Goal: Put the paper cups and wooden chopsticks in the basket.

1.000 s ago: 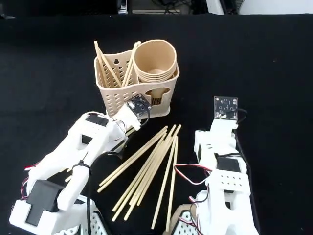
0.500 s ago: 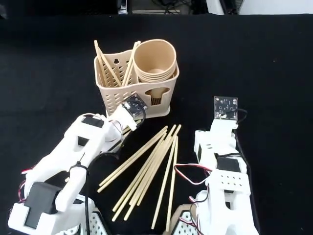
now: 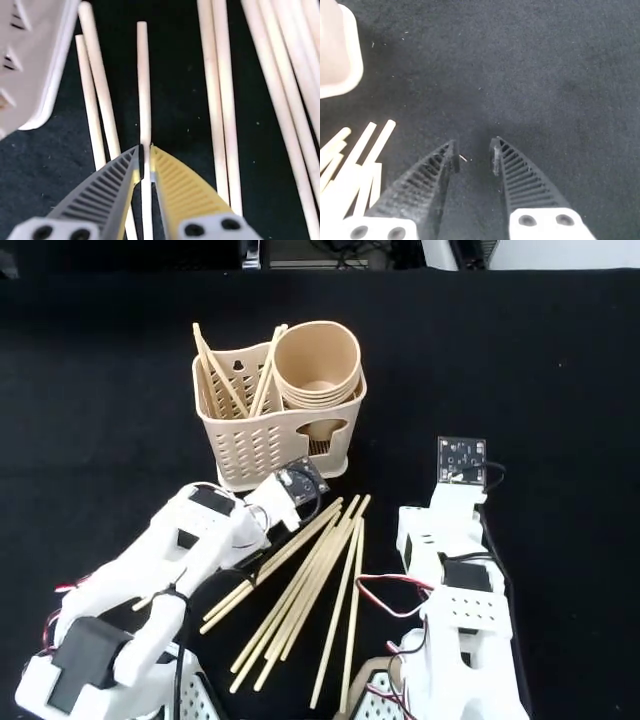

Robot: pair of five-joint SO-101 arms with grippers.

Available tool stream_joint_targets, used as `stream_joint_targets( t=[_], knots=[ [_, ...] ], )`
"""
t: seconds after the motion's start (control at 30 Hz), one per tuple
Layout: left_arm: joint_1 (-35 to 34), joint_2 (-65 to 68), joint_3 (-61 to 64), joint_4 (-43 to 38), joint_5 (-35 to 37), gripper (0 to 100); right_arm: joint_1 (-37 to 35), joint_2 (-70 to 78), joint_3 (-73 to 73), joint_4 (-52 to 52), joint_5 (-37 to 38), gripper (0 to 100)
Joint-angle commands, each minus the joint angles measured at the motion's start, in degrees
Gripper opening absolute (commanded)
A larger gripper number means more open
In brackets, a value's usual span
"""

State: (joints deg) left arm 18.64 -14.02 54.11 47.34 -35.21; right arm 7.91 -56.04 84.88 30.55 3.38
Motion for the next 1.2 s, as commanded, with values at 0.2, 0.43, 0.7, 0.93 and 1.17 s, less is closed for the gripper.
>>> stream_joint_targets(
  t=[0.2, 0.43, 0.7, 0.93, 1.17],
  knots=[
    [0.8, -0.4, 0.4, 2.5, 0.1, 3, -0.6, -0.7, -0.4, -1.2, -0.3, 12.4],
    [5.2, -0.4, 1.3, 2.5, 1.8, 3, -0.6, -0.7, -0.5, -1.2, -0.3, 12.4],
    [6.7, -0.4, -1.0, 2.5, 4.4, 3, -0.6, -0.7, -0.5, -1.2, -0.3, 12.4],
    [6.6, -0.4, -4.5, 10.0, 5.7, 19, -0.6, -0.7, -0.5, -1.2, -0.3, 12.4],
    [-0.5, -0.4, -8.1, 12.4, 1.1, 13, -0.6, -0.7, -0.5, -1.2, -0.3, 12.4]
  ],
)
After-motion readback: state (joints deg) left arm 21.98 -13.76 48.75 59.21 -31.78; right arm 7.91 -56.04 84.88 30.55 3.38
